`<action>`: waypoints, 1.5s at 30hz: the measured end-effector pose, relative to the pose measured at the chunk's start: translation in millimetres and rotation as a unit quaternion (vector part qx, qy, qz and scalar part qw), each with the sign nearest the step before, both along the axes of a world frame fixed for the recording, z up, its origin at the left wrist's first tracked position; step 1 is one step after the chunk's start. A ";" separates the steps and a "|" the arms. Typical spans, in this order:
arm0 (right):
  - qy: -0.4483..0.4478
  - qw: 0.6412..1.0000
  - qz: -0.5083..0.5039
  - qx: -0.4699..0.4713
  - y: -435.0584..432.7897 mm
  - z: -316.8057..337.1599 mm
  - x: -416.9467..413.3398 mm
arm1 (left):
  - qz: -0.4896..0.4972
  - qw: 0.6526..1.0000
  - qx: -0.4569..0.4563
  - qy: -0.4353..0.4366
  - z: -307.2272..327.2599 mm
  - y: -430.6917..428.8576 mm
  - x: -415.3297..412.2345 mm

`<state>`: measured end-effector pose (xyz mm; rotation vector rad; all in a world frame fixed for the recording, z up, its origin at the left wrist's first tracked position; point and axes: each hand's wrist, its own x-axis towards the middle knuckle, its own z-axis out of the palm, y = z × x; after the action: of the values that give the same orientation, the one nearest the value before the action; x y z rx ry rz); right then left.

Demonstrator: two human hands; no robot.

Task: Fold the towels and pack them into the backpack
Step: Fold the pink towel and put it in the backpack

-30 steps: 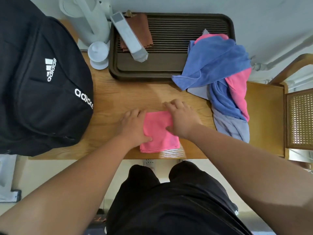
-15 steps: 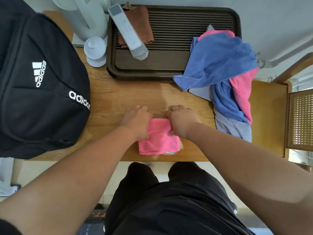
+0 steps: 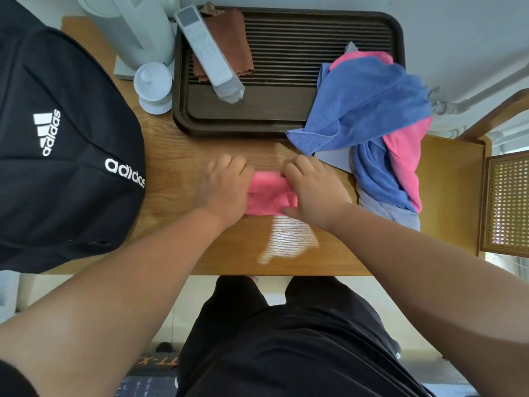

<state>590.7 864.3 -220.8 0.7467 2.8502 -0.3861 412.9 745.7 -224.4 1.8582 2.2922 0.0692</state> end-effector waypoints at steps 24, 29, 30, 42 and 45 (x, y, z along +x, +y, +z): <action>-0.094 0.995 -0.033 0.004 -74.0 -22.4 -6.2 | -0.023 0.980 -0.192 -0.035 -39.0 -91.9 43.0; -0.099 0.994 -0.050 -0.008 -73.1 -44.7 0.0 | 0.071 0.979 -0.083 -0.172 -26.8 -71.7 36.1; -0.094 0.995 -0.046 -0.008 -72.8 -45.4 0.1 | 0.091 0.979 -0.061 -0.171 -24.9 -63.9 35.3; -0.031 0.992 -0.099 -0.069 -47.0 -71.7 23.9 | 0.125 0.990 -0.034 -0.060 -74.2 -33.5 42.7; -0.025 0.993 -0.093 -0.071 -45.9 -72.6 22.5 | 0.118 0.990 -0.038 -0.062 -77.7 -33.1 40.3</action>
<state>613.2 818.4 -293.4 0.9808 2.6816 -0.5794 453.3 712.6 -302.1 1.4961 2.3805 0.1248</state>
